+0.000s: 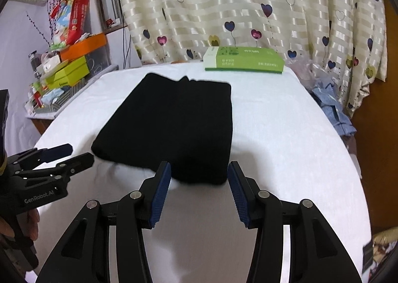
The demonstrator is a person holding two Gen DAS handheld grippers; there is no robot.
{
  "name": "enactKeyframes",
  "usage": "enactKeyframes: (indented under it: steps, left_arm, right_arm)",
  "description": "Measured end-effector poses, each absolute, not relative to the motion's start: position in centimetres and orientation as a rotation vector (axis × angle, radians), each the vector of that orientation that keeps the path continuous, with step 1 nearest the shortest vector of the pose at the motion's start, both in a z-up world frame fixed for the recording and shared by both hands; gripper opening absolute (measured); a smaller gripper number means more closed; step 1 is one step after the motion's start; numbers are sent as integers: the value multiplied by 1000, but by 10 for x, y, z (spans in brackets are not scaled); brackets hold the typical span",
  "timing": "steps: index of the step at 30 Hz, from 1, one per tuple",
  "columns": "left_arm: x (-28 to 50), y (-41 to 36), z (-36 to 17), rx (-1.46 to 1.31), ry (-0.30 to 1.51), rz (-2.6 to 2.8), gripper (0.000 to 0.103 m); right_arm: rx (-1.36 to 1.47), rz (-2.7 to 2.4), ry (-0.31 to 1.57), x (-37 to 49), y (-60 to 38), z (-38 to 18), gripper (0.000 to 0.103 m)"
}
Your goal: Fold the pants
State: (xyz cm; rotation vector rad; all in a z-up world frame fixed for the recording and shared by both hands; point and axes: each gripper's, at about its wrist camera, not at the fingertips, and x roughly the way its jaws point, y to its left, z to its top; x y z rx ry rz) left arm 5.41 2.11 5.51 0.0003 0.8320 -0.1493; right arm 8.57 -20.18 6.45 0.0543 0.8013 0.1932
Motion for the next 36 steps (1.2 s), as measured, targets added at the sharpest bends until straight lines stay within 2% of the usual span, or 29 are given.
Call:
enactKeyframes:
  steps: [11, 27, 31, 36]
  left_arm:
    - [27, 1, 23, 39, 896, -142, 65]
    - [25, -10, 13, 57, 906, -125, 68]
    - [28, -10, 12, 47, 911, -123, 70]
    - [29, -10, 12, 47, 911, -123, 71]
  right_arm:
    - [54, 168, 890, 62, -196, 38, 49]
    - [-7, 127, 956, 69, -185, 24, 49]
    - [-19, 129, 961, 72, -182, 23, 54]
    - [-27, 128, 963, 72, -181, 23, 55]
